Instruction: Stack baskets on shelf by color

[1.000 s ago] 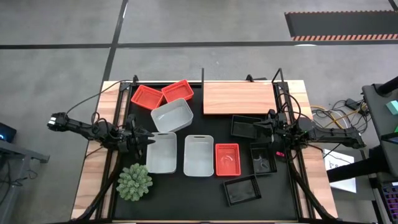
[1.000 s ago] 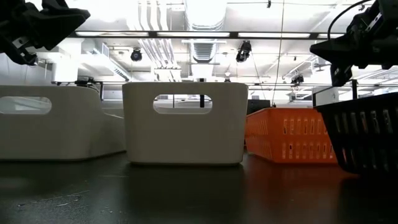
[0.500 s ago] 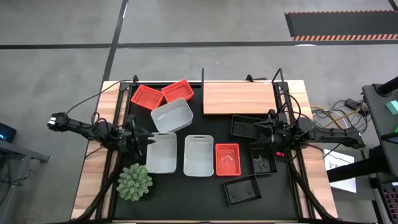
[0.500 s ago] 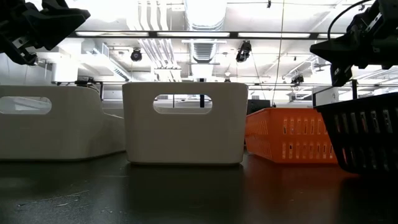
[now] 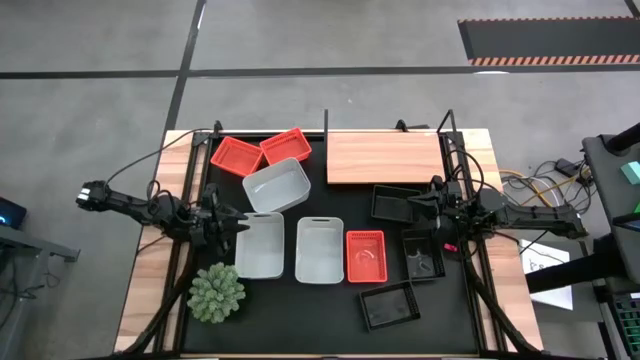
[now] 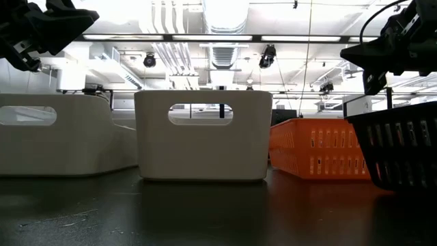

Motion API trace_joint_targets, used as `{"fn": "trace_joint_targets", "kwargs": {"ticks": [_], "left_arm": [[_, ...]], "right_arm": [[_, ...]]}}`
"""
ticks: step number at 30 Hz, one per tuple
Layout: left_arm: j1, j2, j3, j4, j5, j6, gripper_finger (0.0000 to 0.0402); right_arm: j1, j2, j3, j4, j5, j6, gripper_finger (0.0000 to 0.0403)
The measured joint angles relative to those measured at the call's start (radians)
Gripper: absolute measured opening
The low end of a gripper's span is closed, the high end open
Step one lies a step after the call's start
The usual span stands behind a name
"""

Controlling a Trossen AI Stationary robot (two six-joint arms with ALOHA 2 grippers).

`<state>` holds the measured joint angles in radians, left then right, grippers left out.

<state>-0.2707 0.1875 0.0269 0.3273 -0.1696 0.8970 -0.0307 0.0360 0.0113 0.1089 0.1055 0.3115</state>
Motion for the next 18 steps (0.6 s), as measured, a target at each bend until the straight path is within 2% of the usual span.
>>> {"fn": "trace_joint_targets", "kwargs": {"ticks": [11, 18], "left_arm": [[0.0, 0.0, 0.0, 0.004, 0.0, 0.0, 0.0109], [0.0, 0.0, 0.0, 0.078, 0.0, 0.0, 0.0109]], "right_arm": [[0.0, 0.0, 0.0, 0.0, 0.0, 0.0, 0.0009], [0.0, 0.0, 0.0, 0.0, 0.0, 0.0, 0.0009]]}}
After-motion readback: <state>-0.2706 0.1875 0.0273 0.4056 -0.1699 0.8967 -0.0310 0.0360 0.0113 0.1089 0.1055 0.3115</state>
